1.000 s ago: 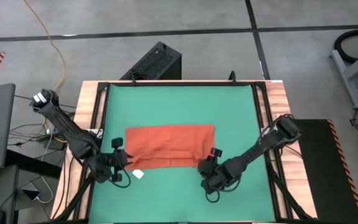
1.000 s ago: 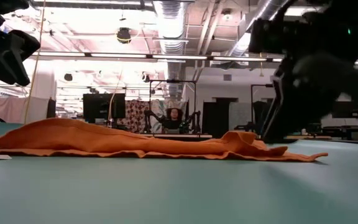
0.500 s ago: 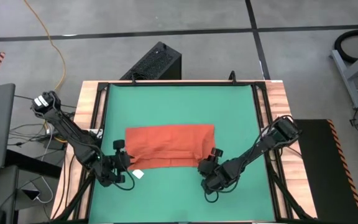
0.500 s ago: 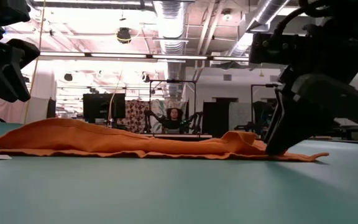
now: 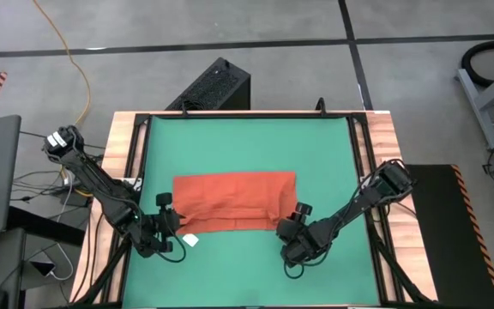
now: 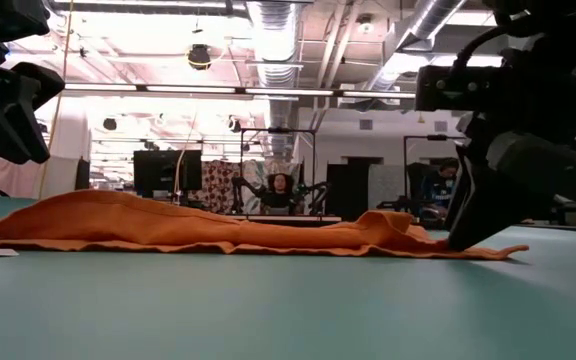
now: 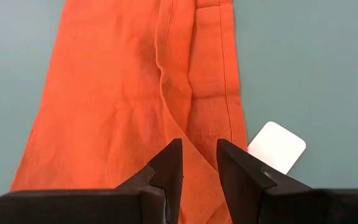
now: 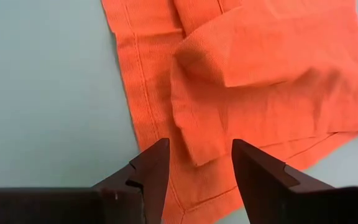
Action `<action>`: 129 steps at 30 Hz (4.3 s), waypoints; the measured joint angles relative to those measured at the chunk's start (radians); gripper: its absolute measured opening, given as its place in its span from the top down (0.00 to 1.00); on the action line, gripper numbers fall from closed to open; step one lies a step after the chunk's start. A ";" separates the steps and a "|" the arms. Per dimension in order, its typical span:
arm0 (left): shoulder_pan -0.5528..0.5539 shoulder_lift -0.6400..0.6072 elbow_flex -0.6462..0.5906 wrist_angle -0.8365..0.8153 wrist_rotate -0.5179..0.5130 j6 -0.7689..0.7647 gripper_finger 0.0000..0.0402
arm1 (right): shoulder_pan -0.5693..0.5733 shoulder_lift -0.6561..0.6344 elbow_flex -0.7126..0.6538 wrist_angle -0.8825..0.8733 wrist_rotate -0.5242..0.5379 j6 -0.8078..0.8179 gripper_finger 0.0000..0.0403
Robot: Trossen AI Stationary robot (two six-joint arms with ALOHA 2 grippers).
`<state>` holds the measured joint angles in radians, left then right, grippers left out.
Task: Roll napkin
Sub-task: Fold the orange table napkin
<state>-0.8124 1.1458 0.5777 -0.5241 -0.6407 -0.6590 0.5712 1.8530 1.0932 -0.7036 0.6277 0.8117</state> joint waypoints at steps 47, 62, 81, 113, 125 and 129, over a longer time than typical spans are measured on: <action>-0.002 0.000 0.000 0.029 0.053 -0.122 0.78 | 0.011 0.000 0.052 -0.224 -0.081 0.111 0.76; -0.059 0.200 0.001 0.081 0.032 -0.277 0.78 | 0.011 0.001 0.052 -0.195 -0.080 0.126 0.59; -0.073 0.400 0.279 -0.382 0.082 -0.406 0.78 | 0.011 0.001 0.052 -0.173 -0.078 0.141 0.59; -0.150 0.607 0.330 -0.643 0.130 -0.719 0.78 | 0.018 0.001 0.051 -0.145 -0.051 0.159 0.59; -0.203 0.578 0.466 -0.858 -0.173 -0.901 0.78 | 0.040 -0.004 0.051 -0.146 0.194 0.234 0.59; -0.203 0.458 0.466 -0.858 -0.298 -0.974 0.78 | 0.050 -0.063 0.051 -0.160 0.262 0.296 0.59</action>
<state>-1.0153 1.6039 1.0435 -1.3823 -0.9388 -1.6325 0.6212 1.7901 1.1439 -0.8637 0.8895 1.1073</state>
